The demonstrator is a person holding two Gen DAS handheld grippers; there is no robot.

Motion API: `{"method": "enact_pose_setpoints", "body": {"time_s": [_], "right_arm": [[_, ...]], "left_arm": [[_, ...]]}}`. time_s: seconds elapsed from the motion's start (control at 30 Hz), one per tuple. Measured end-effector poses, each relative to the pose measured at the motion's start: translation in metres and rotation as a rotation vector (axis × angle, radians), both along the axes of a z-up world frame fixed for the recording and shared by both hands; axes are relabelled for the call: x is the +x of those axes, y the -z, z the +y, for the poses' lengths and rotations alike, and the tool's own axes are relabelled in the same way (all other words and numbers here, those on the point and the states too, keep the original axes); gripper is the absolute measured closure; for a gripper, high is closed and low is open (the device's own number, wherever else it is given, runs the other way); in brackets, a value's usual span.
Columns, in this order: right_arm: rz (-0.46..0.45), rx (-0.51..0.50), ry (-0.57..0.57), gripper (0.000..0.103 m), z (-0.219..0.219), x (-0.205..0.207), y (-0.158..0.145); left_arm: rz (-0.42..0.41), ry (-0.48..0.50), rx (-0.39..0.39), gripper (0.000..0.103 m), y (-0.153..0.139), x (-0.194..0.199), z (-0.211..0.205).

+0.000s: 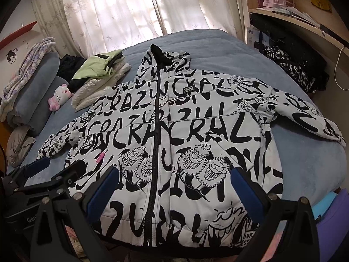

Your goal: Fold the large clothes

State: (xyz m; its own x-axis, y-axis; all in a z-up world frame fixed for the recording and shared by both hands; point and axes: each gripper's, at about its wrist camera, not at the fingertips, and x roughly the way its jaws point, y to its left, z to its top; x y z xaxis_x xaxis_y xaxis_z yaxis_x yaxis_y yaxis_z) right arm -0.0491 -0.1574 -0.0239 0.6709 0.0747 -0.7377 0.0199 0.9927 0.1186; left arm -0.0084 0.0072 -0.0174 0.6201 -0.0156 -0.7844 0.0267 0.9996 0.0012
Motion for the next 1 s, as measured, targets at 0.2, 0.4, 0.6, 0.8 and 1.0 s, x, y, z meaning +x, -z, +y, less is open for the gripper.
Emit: {"method": "enact_pose_setpoints", "body": {"time_s": [0.2,0.4,0.6,0.8,1.0], "right_arm": [[-0.008,-0.002,-0.002,0.0,0.001,-0.001,0.002],[-0.03,-0.014,0.002,0.0,-0.016,0.012,-0.013],[-0.015,-0.001,0.035,0.0,-0.039,0.027,-0.018],[-0.037,-0.078,0.153,0.001,-0.086,0.045,-0.026],[0.0,-0.044,0.305,0.001,-0.166,0.067,-0.032]], "left_arm": [[-0.01,0.011,-0.001,0.005,0.0,-0.005,0.003],[-0.04,0.041,-0.034,0.005,-0.007,0.0,0.003],[-0.119,0.065,-0.105,0.005,-0.028,0.023,-0.003],[-0.166,0.078,-0.112,0.004,-0.048,0.064,-0.032],[-0.191,0.112,-0.088,0.004,-0.059,0.103,-0.065]]}}
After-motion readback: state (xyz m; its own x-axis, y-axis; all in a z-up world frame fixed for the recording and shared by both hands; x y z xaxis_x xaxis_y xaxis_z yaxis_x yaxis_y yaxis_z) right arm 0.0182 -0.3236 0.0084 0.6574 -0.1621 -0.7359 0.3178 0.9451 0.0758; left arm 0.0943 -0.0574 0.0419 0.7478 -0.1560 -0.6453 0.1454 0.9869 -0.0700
